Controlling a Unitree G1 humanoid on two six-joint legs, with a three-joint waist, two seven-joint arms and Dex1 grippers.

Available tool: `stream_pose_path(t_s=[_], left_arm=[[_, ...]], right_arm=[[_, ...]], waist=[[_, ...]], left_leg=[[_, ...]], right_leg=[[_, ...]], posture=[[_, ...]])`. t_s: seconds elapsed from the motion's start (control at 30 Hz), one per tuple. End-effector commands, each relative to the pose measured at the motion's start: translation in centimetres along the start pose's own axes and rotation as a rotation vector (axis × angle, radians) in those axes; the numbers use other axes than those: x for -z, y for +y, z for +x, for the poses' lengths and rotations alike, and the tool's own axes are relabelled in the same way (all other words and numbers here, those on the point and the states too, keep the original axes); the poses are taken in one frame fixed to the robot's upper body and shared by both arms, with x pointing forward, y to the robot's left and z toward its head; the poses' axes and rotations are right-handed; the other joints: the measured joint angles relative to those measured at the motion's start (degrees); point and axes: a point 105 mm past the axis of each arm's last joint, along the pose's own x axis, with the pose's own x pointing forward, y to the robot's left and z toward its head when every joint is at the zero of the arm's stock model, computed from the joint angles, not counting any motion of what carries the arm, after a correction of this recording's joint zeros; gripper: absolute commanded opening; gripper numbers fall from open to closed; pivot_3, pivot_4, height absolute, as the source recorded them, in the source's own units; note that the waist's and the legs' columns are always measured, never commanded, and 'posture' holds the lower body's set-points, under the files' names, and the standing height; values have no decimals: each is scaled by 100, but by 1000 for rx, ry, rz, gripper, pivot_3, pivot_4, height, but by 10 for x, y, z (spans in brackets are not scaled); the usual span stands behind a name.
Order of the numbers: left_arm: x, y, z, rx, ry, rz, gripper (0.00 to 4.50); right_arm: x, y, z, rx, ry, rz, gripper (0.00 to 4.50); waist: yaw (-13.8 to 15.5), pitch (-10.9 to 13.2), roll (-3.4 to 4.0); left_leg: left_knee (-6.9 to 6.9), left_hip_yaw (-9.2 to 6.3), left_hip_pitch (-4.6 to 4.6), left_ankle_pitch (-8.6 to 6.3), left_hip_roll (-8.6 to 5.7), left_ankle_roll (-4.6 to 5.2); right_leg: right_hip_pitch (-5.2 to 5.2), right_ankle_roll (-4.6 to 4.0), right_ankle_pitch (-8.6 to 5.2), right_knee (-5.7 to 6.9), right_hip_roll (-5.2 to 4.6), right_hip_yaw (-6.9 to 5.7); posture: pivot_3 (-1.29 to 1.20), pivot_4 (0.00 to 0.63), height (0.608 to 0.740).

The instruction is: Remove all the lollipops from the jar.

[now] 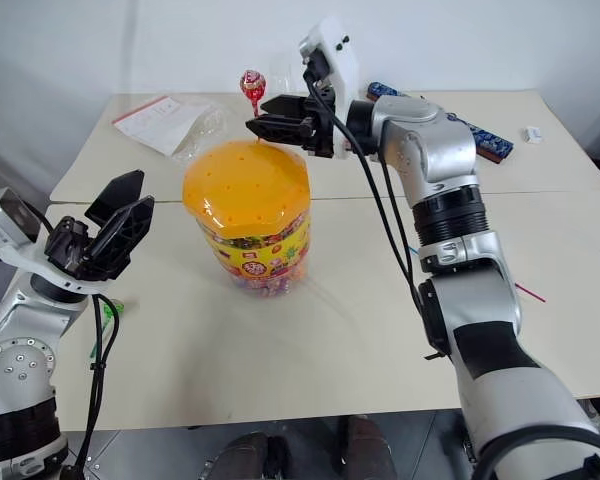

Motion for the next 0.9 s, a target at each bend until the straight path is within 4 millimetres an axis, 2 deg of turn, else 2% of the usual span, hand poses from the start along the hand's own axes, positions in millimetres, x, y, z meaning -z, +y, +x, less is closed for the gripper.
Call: stream_pose_path(t_s=[0.03,0.07,0.1,0.27,0.33,0.47,0.57,0.63,0.67,0.77,0.83,0.9], left_arm=[[-9,-5,6,23,-34,49,4500],[-10,-5,6,24,-37,51,4500],[-10,-5,6,24,-38,52,4500],[-16,-4,7,28,-70,52,4500],[-18,-6,9,51,-73,46,4500],[-15,-13,11,105,-21,44,4500],[-7,-27,10,201,95,38,4500],[1,-40,6,286,197,23,4500],[4,-45,5,318,233,15,4500],[19,-58,-2,410,367,28,4500],[27,-60,-6,434,415,59,4500],[29,-60,-5,439,405,60,4500]], right_arm=[[-21,5,4,-19,-51,-44,2312],[-21,4,5,-19,-50,-45,1952],[-21,4,5,-19,-49,-45,1834],[-27,0,2,-4,-81,-61,142],[-37,-4,-5,6,-120,-83,63],[-73,-9,-40,-10,-282,-161,63],[-81,-27,-80,83,-233,-178,63],[-76,-36,-109,145,-141,-193,63],[-70,-40,-123,176,-79,-187,63],[-11,-58,-187,333,296,-177,63],[25,-59,-227,412,509,-163,63],[64,-48,-276,474,665,-60,63]], waist=[[0,0,0],[1,0,0],[3,0,0],[4,0,0],[7,0,0],[21,0,0],[34,1,-1],[32,1,-1],[30,1,-1],[31,-1,-4],[36,-1,-4],[42,3,3]], left_leg=[[0,-1,0,0,0,0],[0,0,0,0,0,0],[0,-1,0,0,0,0],[0,-1,0,0,-1,0],[0,-1,0,0,0,0],[0,-2,-3,0,-3,0],[-1,-11,-6,-1,-4,1],[-3,-11,-7,-3,-6,5],[-5,-11,-7,-4,-6,7],[-12,-6,-5,-5,-3,7],[-13,-1,-2,-6,-4,5],[-14,9,-2,-5,-5,4]], right_leg=[[0,0,0,0,0,-1],[0,0,0,0,0,1],[0,0,0,0,-1,1],[0,0,0,0,-2,1],[0,0,0,0,-1,0],[0,1,0,-2,-2,-1],[0,1,1,-5,-2,-4],[0,1,0,-5,-5,-4],[0,1,0,-9,-5,-4],[3,1,0,-27,-4,-3],[5,1,0,-30,-3,0],[5,2,0,-36,-3,0]], posture=[[0,150,740],[0,150,740],[0,150,740],[0,150,740],[0,150,740],[0,150,740],[0,150,740],[0,150,740],[0,150,740],[0,150,740],[0,150,740],[0,150,740]])
